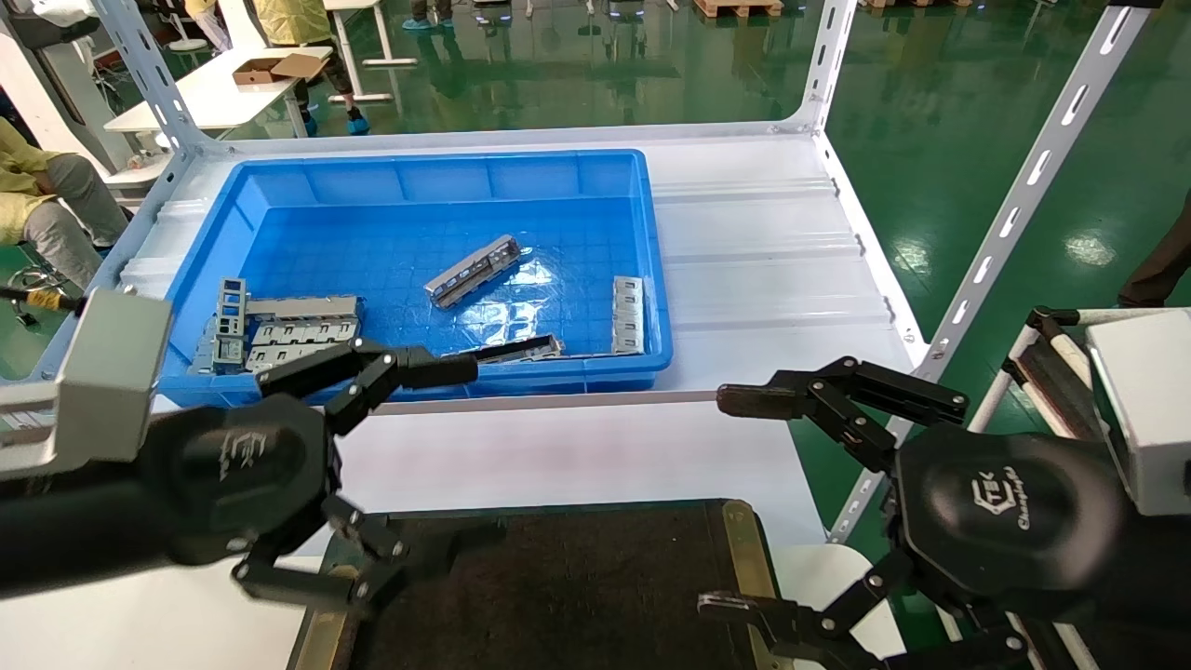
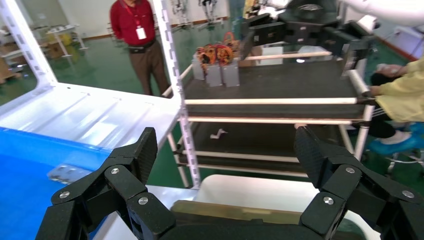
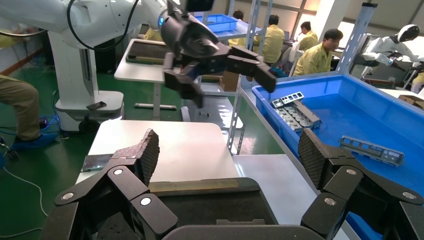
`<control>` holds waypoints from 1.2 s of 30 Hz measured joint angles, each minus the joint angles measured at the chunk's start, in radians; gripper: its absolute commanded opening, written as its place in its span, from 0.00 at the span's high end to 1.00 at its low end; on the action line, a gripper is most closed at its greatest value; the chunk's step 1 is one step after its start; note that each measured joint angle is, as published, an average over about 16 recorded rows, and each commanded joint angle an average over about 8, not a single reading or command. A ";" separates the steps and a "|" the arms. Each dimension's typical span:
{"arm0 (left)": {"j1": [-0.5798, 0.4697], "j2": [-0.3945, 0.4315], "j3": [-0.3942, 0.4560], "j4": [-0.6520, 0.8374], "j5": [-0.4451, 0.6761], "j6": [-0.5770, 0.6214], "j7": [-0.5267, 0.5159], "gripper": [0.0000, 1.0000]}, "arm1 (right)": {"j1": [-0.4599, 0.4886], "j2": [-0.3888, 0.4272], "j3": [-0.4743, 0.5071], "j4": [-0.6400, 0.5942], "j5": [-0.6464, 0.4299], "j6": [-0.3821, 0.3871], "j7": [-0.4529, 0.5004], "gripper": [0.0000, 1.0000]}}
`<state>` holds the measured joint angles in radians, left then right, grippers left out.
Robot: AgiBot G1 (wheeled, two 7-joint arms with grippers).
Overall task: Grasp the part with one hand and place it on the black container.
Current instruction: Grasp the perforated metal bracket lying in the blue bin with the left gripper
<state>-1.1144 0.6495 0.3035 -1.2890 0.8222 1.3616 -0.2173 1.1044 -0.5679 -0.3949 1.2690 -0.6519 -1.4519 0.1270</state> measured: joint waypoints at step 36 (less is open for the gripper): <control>-0.282 0.346 0.114 0.542 0.350 -0.373 0.170 0.00 | 0.000 0.000 0.000 0.000 0.000 0.000 0.000 0.00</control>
<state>-1.3962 0.9955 0.4176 -0.7469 1.1717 0.9889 -0.0468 1.1045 -0.5678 -0.3951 1.2690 -0.6518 -1.4518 0.1269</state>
